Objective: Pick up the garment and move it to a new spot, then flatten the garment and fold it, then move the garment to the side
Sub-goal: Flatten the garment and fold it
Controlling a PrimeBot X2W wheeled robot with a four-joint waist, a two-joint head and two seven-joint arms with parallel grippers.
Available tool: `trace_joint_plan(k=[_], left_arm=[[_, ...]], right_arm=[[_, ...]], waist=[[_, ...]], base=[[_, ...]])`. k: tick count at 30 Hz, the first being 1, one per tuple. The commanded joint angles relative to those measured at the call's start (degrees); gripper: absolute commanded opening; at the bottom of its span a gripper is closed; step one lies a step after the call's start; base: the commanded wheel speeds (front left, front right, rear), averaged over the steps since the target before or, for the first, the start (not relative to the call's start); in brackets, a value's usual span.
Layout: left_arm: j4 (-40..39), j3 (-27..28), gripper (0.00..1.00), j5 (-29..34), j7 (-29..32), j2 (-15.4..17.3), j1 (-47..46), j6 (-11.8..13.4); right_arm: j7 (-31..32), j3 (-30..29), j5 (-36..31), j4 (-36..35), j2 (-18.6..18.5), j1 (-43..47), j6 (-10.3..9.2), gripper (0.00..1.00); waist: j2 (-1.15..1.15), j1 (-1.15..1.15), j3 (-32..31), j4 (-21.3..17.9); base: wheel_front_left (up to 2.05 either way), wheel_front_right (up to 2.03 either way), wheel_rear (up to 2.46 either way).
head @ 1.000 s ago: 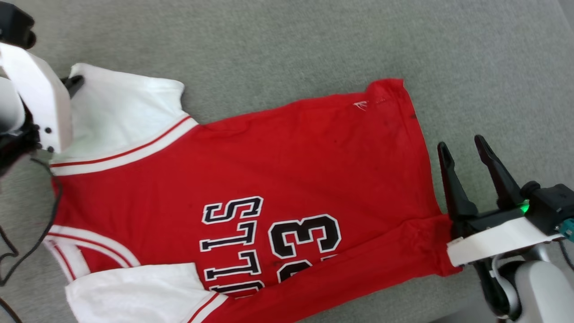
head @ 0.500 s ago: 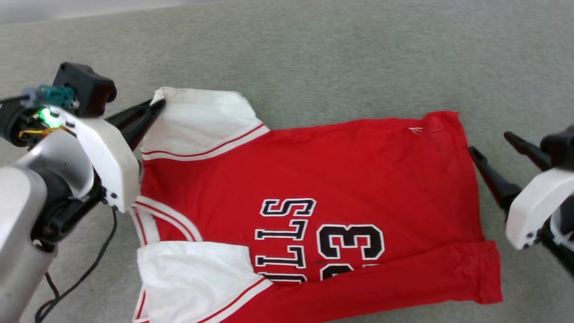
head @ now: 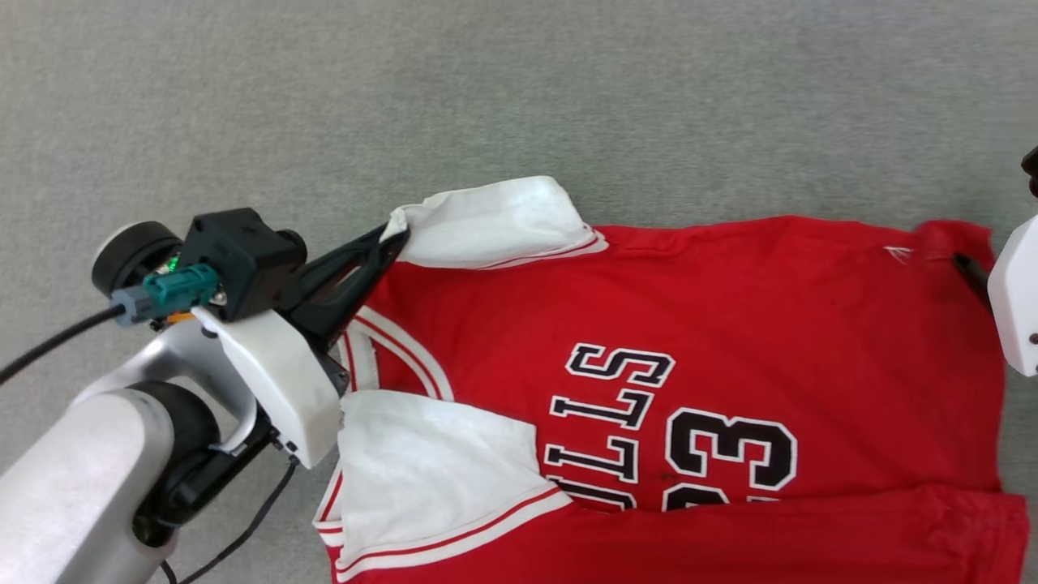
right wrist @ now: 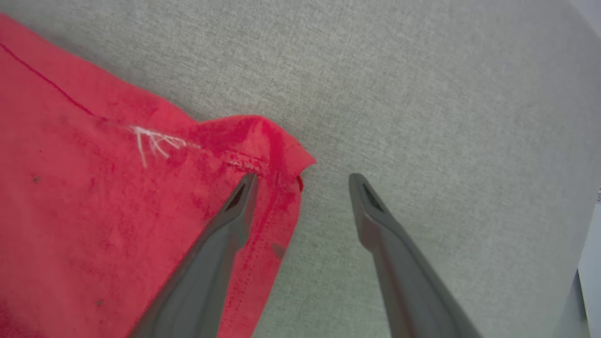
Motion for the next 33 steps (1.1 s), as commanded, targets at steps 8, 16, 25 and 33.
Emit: trace_joint_plan(k=[8,16,25,33], left_arm=[[-0.6,-2.1,0.00,1.9,-2.5,-2.6,1.5,0.7],[2.4,-1.5,0.00,1.4,-4.6,-2.2,4.1,2.0],[2.1,-0.6,0.00,0.1,-6.4,-0.6,11.1,4.9],[0.7,-1.6,0.00,-1.6,-6.7,0.0,17.4,6.7]], right_arm=[[0.9,6.2,0.6,6.9,-0.2,0.2,0.04,1.00],[-7.3,2.1,4.5,9.8,2.2,0.1,-0.02,0.00],[-15.3,-2.1,9.1,6.7,1.6,6.5,-0.03,0.00],[-20.3,-8.9,9.7,1.9,3.2,19.1,-0.04,0.00]], waist=[[0.00,0.00,2.6,3.9],[0.00,0.00,-1.7,3.1],[0.00,0.00,-9.7,1.3],[0.00,0.00,-14.6,1.2]], base=[[0.00,0.00,0.00],[0.00,0.00,0.00],[0.00,0.00,0.00],[0.00,0.00,0.00]])
